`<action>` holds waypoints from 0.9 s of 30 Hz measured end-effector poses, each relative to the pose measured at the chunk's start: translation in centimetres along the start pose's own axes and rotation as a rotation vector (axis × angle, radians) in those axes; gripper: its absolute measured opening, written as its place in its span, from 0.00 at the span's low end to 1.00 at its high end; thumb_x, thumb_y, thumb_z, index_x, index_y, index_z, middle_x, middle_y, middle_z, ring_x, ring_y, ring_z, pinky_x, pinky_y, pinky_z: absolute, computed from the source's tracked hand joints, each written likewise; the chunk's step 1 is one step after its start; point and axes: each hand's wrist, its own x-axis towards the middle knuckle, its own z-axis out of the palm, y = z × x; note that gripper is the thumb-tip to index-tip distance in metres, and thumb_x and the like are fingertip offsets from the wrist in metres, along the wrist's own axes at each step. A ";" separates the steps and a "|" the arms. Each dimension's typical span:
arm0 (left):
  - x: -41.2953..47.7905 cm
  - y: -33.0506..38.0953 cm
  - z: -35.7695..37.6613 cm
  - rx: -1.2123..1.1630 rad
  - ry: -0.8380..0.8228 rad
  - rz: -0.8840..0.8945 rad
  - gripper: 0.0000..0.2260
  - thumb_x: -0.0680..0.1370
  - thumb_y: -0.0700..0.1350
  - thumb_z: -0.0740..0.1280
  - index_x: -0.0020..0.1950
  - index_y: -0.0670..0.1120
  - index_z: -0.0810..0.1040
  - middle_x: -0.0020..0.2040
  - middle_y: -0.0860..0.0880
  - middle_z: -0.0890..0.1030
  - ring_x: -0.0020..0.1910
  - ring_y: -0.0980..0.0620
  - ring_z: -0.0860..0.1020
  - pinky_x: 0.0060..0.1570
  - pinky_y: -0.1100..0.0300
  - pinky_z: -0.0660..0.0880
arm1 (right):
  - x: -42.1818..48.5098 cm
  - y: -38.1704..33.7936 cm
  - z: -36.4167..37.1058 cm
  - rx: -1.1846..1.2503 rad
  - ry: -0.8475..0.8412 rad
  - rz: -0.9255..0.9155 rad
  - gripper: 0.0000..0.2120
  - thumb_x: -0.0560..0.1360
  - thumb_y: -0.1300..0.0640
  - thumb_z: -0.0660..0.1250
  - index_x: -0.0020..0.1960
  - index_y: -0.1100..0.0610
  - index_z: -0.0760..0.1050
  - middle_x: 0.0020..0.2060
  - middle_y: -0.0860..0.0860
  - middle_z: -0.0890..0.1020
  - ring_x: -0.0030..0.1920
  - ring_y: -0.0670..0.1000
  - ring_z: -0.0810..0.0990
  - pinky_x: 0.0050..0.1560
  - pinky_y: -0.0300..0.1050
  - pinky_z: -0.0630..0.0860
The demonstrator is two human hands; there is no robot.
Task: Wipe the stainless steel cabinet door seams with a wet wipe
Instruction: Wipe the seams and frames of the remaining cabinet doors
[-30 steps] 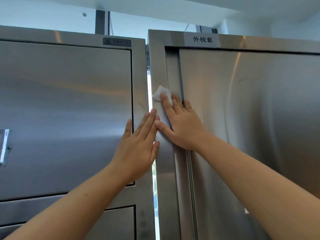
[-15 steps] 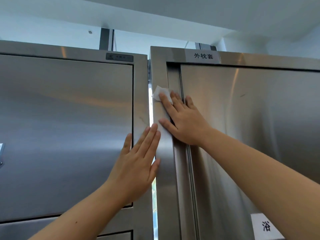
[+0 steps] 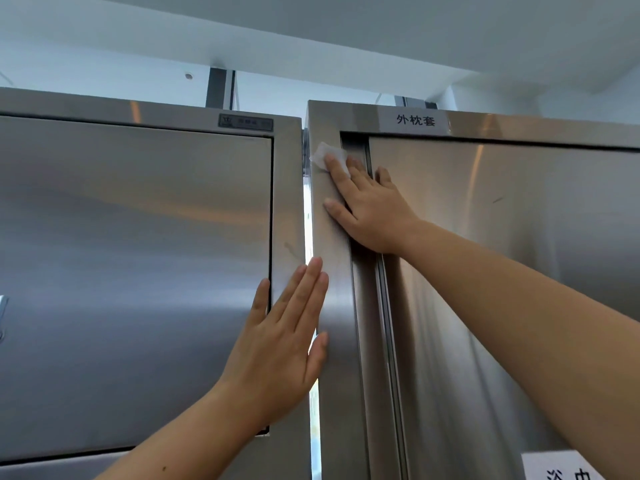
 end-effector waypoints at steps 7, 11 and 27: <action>-0.3 0.9 0.0 -0.017 0.020 -0.043 0.26 0.75 0.47 0.52 0.71 0.39 0.62 0.73 0.43 0.62 0.70 0.43 0.62 0.65 0.46 0.56 | -1.2 -0.6 0.9 0.036 0.048 0.018 0.30 0.81 0.45 0.46 0.76 0.53 0.37 0.76 0.58 0.50 0.75 0.53 0.47 0.71 0.53 0.40; -0.3 0.6 -0.2 0.027 0.010 -0.023 0.25 0.75 0.48 0.52 0.71 0.39 0.65 0.72 0.43 0.63 0.70 0.43 0.63 0.64 0.46 0.57 | 1.8 -0.2 -1.0 0.027 -0.004 0.085 0.31 0.80 0.43 0.46 0.76 0.53 0.37 0.75 0.58 0.51 0.75 0.53 0.49 0.71 0.54 0.39; -2.0 1.5 -0.6 0.032 -0.034 -0.051 0.25 0.76 0.47 0.51 0.72 0.39 0.63 0.73 0.43 0.62 0.71 0.43 0.61 0.65 0.45 0.55 | -5.2 -3.3 1.8 0.096 0.066 0.077 0.30 0.81 0.46 0.48 0.76 0.54 0.39 0.75 0.58 0.50 0.75 0.54 0.47 0.70 0.52 0.40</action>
